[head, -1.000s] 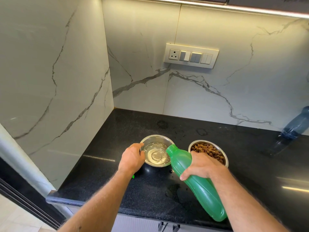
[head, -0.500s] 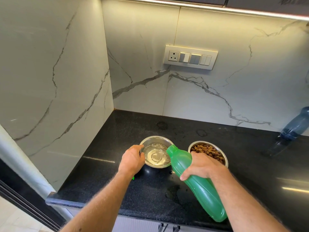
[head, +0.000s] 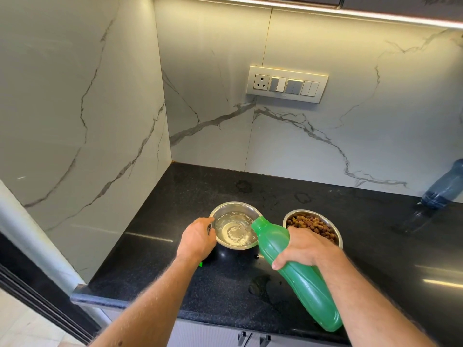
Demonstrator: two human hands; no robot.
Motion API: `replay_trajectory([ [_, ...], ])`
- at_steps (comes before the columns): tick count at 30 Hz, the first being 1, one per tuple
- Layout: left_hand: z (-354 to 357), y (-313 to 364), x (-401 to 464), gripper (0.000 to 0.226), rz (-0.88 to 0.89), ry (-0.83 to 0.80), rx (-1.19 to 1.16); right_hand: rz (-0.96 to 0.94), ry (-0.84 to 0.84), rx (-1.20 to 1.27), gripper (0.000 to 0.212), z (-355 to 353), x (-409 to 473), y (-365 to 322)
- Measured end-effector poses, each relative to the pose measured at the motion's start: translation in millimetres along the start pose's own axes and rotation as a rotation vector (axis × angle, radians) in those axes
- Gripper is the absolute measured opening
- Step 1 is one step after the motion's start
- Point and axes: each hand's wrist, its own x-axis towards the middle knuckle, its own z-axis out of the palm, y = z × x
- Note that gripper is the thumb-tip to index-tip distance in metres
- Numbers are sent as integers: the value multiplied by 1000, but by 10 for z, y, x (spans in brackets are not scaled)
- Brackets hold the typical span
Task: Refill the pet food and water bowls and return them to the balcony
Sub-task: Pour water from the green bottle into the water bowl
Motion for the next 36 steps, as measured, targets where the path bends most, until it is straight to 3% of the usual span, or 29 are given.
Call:
replay_trajectory([
  [36,75,-83,-21,30,-14,-3,-17,6,-13,43,86,8,-47,22],
])
